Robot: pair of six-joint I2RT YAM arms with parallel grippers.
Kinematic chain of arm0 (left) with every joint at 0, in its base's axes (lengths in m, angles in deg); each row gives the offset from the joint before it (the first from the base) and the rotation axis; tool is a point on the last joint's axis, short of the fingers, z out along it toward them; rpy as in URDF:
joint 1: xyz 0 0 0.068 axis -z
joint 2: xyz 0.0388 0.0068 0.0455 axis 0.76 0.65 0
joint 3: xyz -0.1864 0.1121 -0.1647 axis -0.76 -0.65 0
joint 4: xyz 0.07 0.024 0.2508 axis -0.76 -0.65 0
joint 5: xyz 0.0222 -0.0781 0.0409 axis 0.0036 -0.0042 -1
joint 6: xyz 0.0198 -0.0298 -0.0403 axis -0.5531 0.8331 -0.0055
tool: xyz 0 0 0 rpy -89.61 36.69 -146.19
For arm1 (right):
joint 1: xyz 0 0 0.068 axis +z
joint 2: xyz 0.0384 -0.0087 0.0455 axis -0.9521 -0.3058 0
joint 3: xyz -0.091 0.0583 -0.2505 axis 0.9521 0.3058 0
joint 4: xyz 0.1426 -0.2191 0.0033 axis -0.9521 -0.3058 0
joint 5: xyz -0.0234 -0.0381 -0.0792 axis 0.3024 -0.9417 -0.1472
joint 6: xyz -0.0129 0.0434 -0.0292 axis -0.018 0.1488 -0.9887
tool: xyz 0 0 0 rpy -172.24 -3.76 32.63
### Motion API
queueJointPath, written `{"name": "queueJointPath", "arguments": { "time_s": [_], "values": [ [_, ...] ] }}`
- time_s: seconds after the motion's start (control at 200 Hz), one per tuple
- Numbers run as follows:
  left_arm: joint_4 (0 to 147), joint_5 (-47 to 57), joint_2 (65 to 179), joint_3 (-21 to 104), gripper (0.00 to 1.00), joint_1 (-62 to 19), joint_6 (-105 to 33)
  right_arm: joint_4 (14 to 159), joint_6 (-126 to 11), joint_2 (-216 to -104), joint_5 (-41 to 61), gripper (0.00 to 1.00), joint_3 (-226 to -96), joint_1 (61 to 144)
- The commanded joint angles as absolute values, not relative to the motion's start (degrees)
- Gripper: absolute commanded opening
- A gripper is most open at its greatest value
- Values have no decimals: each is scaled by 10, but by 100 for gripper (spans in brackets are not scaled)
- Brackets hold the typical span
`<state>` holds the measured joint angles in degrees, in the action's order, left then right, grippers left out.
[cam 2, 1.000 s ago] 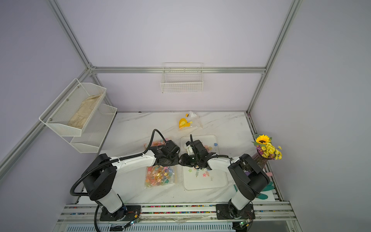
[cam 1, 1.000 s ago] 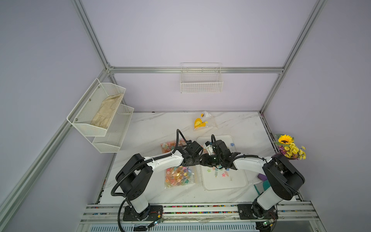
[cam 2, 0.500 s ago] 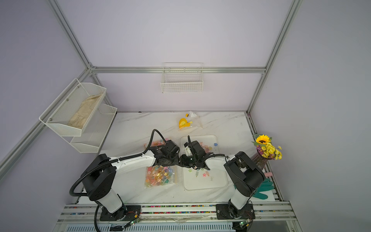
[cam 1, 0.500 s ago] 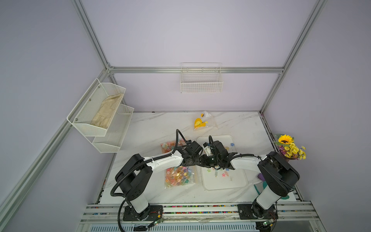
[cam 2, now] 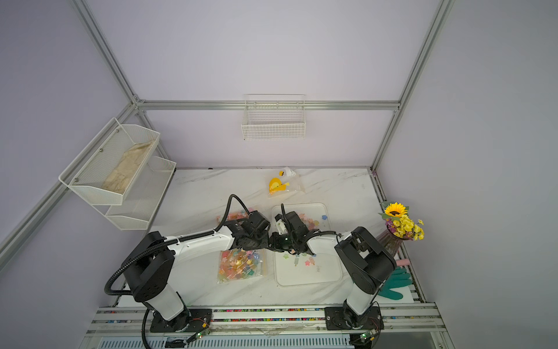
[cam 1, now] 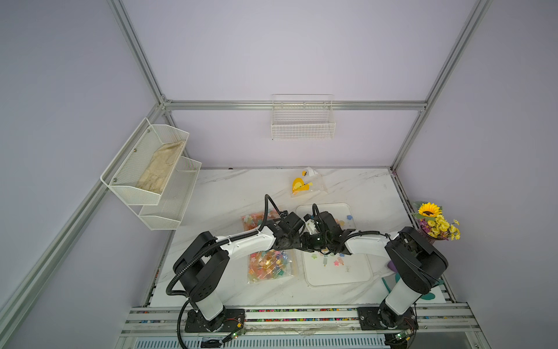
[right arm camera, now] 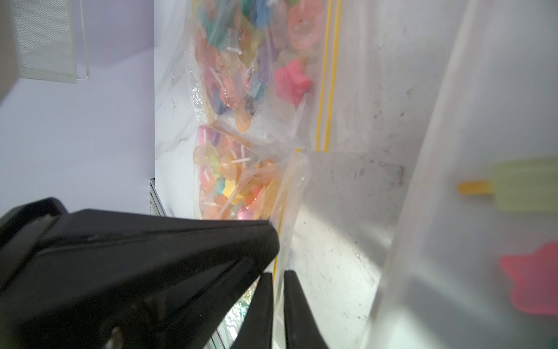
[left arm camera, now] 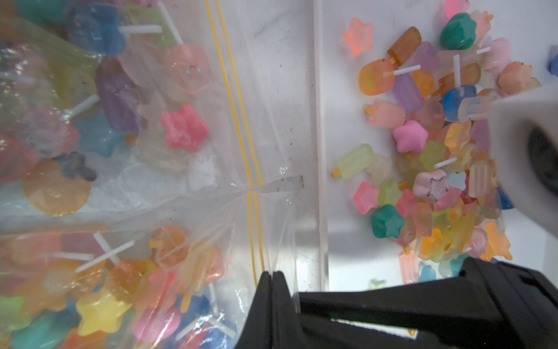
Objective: Pour candies out of the ziploc bag
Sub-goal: Open the ziploc bag at the center of the board.
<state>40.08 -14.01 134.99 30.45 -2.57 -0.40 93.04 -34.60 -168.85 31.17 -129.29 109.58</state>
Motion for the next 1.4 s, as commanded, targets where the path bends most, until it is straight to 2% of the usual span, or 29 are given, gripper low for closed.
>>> {"name": "queueJointPath", "arguments": {
  "time_s": [0.0,0.19,0.735,0.96,1.06,1.15,1.245,1.395],
  "values": [
    [408,-146,1323,290,0,-29,-2,952,-347,-1698,321,10,-1307,1101],
    [400,-150,1322,291,0,-30,0,948,-349,-1699,315,0,-1308,1102],
    [377,-165,1262,233,0,-39,31,862,-345,-1701,191,0,-1334,1102],
    [383,-164,1251,239,0,-41,31,905,-352,-1694,229,0,-1325,1102],
    [395,-162,1246,245,31,-40,31,932,-358,-1687,257,0,-1319,1105],
    [410,-163,1244,248,49,-40,33,940,-362,-1685,269,0,-1317,1106],
    [420,-160,1250,252,55,-41,37,941,-363,-1687,273,0,-1316,1106],
    [433,-155,1261,251,55,-41,44,941,-365,-1686,277,0,-1316,1107]
  ]
}}
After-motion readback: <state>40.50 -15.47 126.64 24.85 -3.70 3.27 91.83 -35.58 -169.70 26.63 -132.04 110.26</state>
